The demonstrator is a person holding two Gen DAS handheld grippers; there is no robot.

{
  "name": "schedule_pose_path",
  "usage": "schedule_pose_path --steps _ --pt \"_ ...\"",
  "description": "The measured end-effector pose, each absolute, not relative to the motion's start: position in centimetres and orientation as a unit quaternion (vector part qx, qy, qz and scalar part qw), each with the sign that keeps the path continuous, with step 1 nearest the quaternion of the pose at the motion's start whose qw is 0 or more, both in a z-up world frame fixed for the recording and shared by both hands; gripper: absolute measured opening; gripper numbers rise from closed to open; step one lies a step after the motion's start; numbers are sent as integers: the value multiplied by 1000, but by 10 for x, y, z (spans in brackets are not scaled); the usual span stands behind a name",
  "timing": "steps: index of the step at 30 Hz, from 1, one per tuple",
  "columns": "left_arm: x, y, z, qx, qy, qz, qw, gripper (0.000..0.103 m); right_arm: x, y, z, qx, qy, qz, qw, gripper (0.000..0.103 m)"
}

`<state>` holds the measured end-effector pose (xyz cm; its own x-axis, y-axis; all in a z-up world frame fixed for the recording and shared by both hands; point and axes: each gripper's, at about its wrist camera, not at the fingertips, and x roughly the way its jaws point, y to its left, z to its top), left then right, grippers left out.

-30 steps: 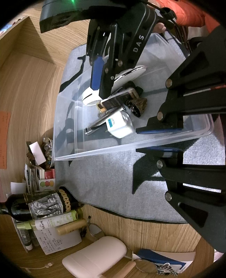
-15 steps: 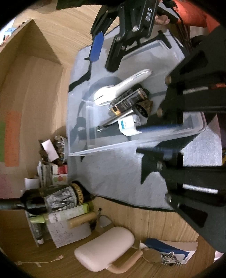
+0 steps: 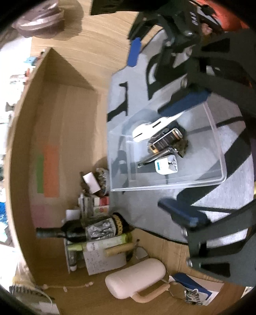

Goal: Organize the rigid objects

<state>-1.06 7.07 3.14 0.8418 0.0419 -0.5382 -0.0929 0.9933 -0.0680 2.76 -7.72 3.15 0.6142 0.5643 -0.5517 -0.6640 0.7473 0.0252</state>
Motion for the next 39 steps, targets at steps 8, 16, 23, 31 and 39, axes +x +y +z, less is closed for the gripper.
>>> schedule_pose_path --steps 8,16,23,31,39 --pt "-28 65 22 -46 252 39 966 99 7 -83 17 -80 265 333 901 103" --pt "-34 60 8 -46 253 32 966 99 0 -85 8 -73 270 327 903 103" --pt "-36 59 7 -37 251 29 967 99 -1 -85 9 -69 266 321 906 103" --pt "-35 60 6 -36 249 25 967 99 -2 -83 10 -71 266 320 907 103" --pt "-31 58 4 -31 252 22 967 100 1 -82 8 -73 272 319 905 103"
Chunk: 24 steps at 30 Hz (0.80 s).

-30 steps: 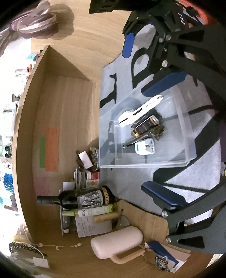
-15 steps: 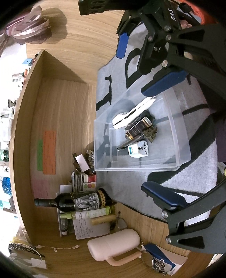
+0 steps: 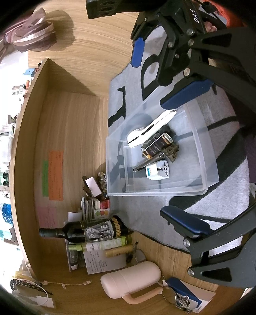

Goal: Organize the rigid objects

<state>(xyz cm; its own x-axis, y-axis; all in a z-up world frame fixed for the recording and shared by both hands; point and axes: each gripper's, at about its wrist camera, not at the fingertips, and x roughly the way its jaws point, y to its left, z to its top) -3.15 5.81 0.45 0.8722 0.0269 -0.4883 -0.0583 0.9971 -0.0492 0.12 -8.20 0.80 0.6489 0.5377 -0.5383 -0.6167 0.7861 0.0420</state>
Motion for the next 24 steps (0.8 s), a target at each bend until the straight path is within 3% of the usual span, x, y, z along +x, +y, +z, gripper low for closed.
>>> schedule_pose_path --steps 24 --pt "-26 55 5 -31 250 16 968 100 5 -83 9 -72 276 318 904 103"
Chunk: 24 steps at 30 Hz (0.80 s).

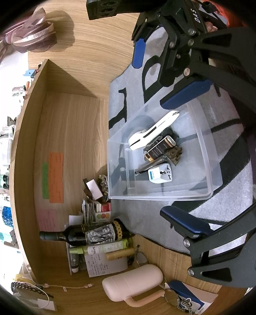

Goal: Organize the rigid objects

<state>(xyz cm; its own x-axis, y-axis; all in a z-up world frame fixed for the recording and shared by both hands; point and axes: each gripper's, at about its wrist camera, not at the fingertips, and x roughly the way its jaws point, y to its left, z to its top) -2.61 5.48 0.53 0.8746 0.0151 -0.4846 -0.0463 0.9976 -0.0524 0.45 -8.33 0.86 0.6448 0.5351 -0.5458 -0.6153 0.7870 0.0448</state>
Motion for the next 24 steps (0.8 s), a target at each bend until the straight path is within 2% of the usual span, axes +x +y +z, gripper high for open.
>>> schedule_pose_path --steps 24 --pt "-27 53 6 -37 240 16 970 100 4 -85 10 -64 278 318 904 103"
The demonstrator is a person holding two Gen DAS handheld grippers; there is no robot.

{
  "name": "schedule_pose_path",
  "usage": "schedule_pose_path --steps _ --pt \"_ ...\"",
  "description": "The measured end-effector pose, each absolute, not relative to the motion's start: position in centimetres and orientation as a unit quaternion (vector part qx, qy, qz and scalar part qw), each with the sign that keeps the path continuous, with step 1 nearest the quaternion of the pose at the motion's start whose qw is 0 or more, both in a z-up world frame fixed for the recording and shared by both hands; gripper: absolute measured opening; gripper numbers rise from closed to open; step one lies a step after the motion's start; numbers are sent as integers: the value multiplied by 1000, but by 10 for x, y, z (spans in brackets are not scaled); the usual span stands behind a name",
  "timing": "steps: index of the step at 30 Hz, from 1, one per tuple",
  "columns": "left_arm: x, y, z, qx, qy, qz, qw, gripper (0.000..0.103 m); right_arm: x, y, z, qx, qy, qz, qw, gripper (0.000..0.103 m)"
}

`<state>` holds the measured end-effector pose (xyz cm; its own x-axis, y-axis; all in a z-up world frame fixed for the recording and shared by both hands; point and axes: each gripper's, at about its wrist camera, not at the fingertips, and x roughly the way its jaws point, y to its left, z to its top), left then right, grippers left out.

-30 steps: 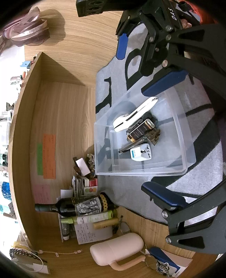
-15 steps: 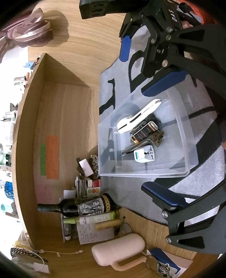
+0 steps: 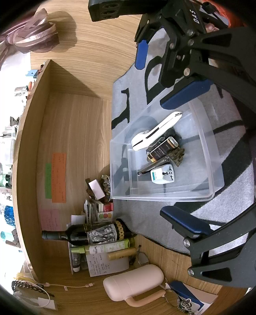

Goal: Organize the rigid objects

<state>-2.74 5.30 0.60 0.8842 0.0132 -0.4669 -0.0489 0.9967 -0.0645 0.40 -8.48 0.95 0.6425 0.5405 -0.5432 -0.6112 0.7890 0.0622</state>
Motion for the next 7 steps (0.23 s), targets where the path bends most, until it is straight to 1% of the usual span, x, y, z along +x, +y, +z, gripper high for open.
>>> schedule_pose_path --steps 7 --pt "-25 57 2 -44 248 11 968 100 4 -84 9 -63 278 318 904 103"
